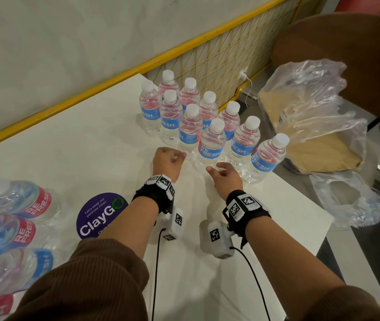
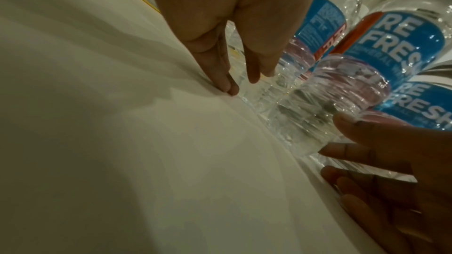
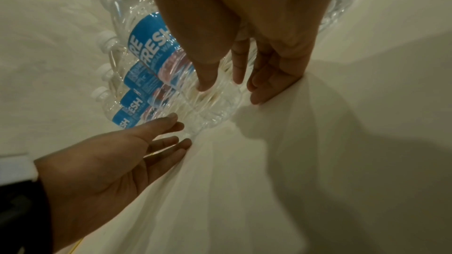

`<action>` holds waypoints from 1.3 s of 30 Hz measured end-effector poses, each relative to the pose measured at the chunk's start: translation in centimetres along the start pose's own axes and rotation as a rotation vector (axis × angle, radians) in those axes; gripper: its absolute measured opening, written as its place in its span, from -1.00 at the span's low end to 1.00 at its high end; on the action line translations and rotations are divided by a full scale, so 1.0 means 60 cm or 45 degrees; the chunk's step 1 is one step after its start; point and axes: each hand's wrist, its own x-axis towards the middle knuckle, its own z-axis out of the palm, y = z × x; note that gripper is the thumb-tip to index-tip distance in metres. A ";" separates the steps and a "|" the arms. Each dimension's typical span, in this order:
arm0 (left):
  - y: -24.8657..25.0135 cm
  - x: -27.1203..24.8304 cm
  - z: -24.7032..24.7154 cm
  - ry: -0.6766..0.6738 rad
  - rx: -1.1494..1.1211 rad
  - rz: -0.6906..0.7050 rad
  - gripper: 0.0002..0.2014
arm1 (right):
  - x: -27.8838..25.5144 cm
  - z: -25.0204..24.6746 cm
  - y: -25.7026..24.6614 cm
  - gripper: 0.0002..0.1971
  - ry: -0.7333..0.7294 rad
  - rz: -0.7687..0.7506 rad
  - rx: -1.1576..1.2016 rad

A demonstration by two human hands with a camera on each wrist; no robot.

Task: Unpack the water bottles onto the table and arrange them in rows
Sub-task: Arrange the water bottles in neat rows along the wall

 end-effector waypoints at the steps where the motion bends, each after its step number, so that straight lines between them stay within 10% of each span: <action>1: 0.000 0.000 0.001 -0.008 -0.028 0.000 -0.79 | 0.001 -0.001 0.000 -0.51 -0.007 -0.001 -0.006; 39: 0.000 -0.017 0.016 -0.238 0.268 0.208 -0.45 | 0.011 0.009 -0.025 -0.25 -0.041 0.076 -0.230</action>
